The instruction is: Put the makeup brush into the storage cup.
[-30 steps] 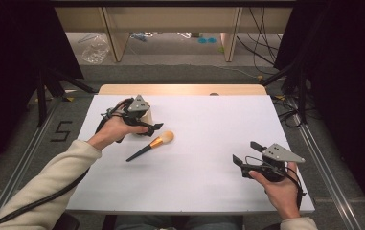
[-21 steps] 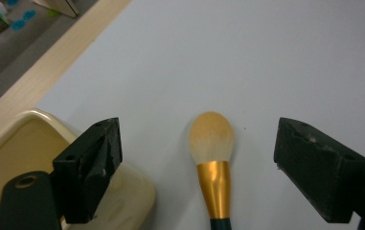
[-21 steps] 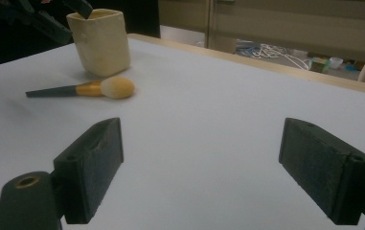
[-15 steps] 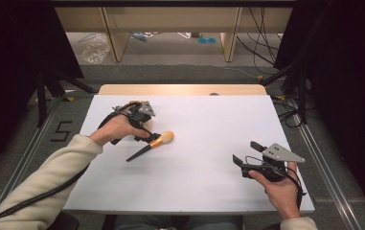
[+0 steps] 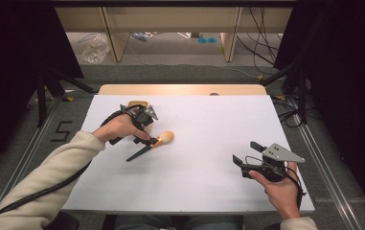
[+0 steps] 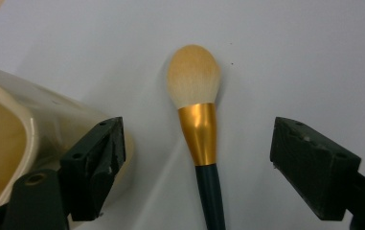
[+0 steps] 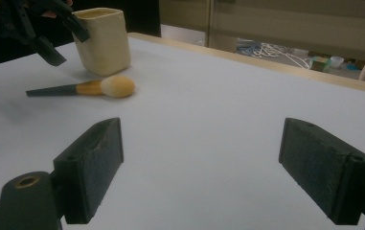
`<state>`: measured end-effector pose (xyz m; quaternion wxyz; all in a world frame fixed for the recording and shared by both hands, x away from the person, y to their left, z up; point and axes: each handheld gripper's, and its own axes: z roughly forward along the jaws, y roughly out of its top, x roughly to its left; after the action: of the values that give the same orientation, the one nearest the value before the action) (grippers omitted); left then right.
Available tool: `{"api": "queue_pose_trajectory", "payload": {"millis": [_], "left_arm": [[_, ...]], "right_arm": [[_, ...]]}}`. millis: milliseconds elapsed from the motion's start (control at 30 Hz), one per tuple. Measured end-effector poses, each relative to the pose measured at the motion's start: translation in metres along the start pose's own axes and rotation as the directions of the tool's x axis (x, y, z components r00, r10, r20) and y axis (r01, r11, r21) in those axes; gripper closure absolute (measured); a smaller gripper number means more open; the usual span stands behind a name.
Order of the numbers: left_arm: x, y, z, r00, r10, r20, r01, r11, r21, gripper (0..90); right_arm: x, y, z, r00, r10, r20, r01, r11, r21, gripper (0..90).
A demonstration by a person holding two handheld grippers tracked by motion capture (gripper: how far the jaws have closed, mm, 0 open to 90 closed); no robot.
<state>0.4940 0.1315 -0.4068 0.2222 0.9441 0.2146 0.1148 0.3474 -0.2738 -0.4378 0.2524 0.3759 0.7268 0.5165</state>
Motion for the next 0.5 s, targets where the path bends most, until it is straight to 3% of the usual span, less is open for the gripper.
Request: {"api": "queue_pose_trajectory", "payload": {"millis": [500], "left_arm": [[0.003, -0.001, 0.012, 0.9998, -0.022, 0.0, 0.022, 0.995, 0.098, 19.9]], "right_arm": [[0.0, 0.0, -0.001, 1.0, -0.002, -0.004, 0.002, 1.0, 0.014, 16.3]]}}
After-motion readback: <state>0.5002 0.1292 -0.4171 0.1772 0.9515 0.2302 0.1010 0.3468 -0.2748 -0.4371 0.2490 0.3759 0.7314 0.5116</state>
